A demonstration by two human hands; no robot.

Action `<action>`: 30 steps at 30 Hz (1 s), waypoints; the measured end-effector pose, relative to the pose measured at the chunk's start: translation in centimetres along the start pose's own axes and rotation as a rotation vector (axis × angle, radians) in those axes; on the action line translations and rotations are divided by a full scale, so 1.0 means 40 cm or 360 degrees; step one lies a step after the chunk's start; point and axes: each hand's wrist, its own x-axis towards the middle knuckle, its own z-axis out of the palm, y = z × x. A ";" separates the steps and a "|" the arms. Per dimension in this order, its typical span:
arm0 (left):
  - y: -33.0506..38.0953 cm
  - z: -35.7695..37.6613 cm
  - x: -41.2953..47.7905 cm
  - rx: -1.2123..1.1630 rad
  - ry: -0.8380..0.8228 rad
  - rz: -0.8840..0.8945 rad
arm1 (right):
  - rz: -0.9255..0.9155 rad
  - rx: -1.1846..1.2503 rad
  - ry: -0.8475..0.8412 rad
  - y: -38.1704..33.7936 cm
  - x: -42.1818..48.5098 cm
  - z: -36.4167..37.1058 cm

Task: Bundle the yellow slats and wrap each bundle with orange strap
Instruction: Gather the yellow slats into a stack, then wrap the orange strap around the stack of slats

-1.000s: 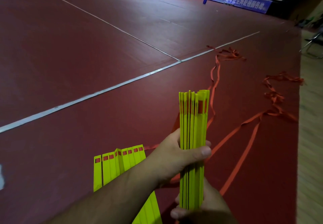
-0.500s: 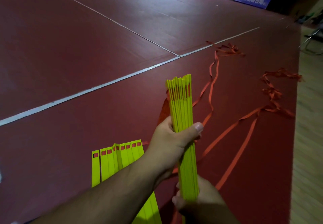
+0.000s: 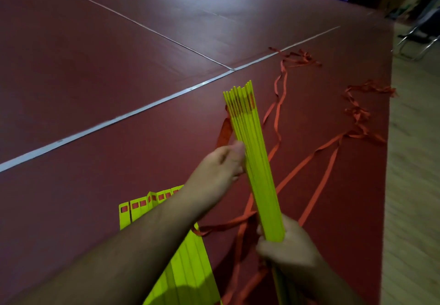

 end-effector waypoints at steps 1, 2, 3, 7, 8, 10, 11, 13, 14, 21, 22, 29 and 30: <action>-0.010 -0.016 0.005 -0.0016 0.0060 -0.0020 | 0.0041 0.0069 -0.0024 -0.004 -0.008 -0.017; -0.021 -0.034 0.011 0.0069 0.0168 0.0029 | 0.0092 0.0164 -0.0042 -0.007 -0.014 -0.030; -0.035 -0.052 0.018 0.0280 0.0294 0.0123 | 0.0120 0.0246 -0.0057 -0.011 -0.027 -0.041; -0.093 -0.060 0.013 0.0791 0.0150 0.0061 | 0.0028 0.0385 0.0049 -0.009 -0.067 -0.066; -0.109 -0.046 -0.003 0.0807 -0.0166 -0.0049 | 0.0024 0.0480 0.0105 -0.013 -0.073 -0.078; -0.141 0.005 -0.072 0.1089 -0.0923 -0.0131 | 0.0056 0.0778 0.0199 -0.014 -0.093 -0.106; -0.159 0.038 -0.106 0.1293 -0.1235 -0.0047 | 0.0046 0.0910 0.0223 -0.017 -0.102 -0.125; -0.183 0.098 -0.164 0.1484 -0.1594 0.0176 | 0.0025 0.1095 0.0244 -0.032 -0.113 -0.150; -0.193 0.120 -0.186 0.1454 -0.1692 0.0193 | 0.0006 0.1166 0.0259 -0.040 -0.111 -0.159; -0.227 0.136 -0.246 0.1471 -0.2097 0.0050 | -0.0076 0.1436 0.0454 -0.031 -0.139 -0.233; -0.220 0.136 -0.244 0.1574 -0.2066 0.0099 | -0.0055 0.1454 0.0470 -0.024 -0.145 -0.243; -0.196 0.114 -0.230 0.1462 -0.1693 0.0307 | 0.0007 0.1636 0.0514 0.022 -0.170 -0.280; -0.196 0.108 -0.228 0.1456 -0.1675 0.0386 | 0.0012 0.1634 0.0532 0.028 -0.169 -0.283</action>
